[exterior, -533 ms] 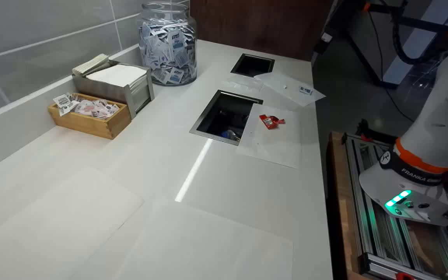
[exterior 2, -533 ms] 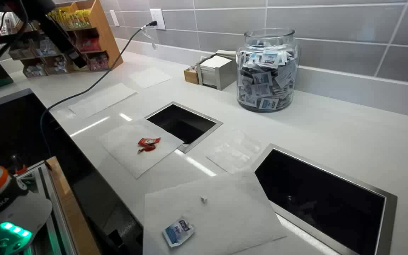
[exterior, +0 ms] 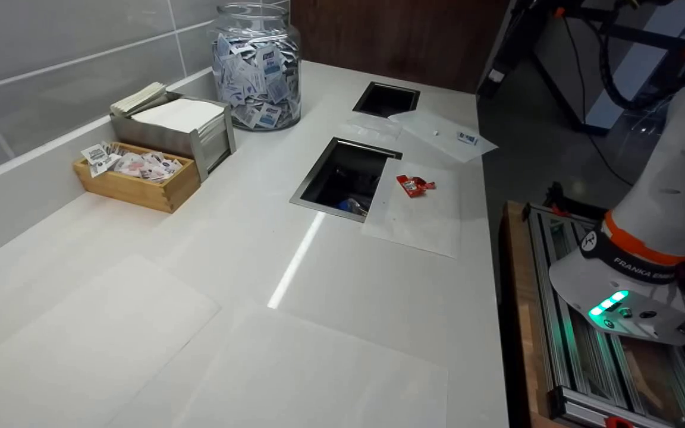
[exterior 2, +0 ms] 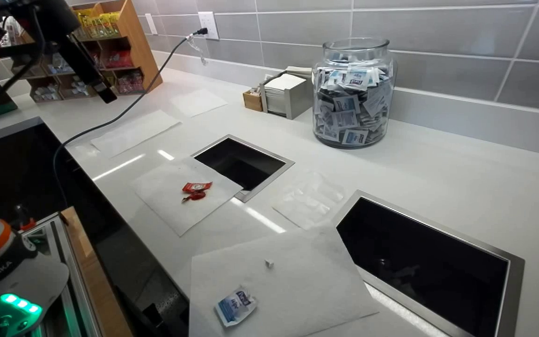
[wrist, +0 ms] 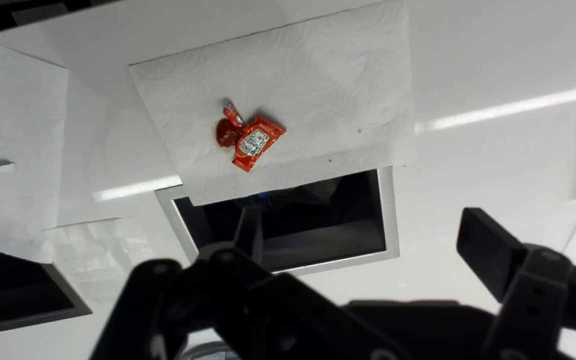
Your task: Use the napkin in the middle to wipe the counter
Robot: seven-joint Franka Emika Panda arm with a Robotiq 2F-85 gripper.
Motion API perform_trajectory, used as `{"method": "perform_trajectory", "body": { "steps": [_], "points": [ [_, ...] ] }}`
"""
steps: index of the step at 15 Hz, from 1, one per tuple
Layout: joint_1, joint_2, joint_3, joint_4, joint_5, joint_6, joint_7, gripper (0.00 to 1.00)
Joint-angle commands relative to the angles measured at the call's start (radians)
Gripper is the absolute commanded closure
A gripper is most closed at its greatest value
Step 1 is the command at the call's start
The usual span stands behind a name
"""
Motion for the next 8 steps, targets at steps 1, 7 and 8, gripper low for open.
{"method": "perform_trajectory", "body": {
  "steps": [1, 7, 8],
  "points": [
    [-0.112, 0.039, -0.052, 0.053, -0.017, 0.032, 0.055, 0.0],
    [-0.304, 0.228, -0.148, 0.217, -0.034, 0.13, 0.128, 0.0],
    [-0.328, 0.27, -0.151, 0.239, -0.035, 0.157, 0.152, 0.0]
  ]
}}
